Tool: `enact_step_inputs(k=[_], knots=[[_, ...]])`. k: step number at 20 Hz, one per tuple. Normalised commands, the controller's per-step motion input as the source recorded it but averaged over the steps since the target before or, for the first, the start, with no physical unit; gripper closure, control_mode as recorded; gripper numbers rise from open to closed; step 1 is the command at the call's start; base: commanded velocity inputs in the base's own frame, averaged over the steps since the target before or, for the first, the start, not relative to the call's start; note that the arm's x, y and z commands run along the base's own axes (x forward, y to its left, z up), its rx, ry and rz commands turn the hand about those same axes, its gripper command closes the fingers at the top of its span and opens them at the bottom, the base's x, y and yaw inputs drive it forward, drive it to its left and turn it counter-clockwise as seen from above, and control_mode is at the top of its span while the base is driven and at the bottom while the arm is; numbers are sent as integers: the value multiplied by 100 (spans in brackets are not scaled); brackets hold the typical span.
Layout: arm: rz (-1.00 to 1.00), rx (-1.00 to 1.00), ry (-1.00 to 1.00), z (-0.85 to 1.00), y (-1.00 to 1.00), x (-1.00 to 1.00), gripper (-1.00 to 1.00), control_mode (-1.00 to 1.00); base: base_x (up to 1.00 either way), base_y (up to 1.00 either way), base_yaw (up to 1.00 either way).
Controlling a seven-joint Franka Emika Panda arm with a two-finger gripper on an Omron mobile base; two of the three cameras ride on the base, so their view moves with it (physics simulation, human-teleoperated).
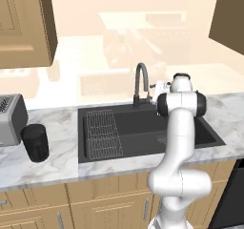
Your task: Turn on the sink faucet and place the jug under the water for a few seconds to fill it up.
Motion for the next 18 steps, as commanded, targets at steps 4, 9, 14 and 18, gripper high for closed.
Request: enact_step_inputs(k=[4, 9, 14, 18], knots=[[2, 0, 0, -20, -5, 38, -100, -100, 0, 0, 0], [0, 0, 3, -44, 0, 30, -100, -100, 0, 0, 0], [0, 0, 4, -44, 0, 30, -100, -100, 0, 0, 0], [0, 0, 4, -25, 2, 30, -100, -100, 0, 0, 0]])
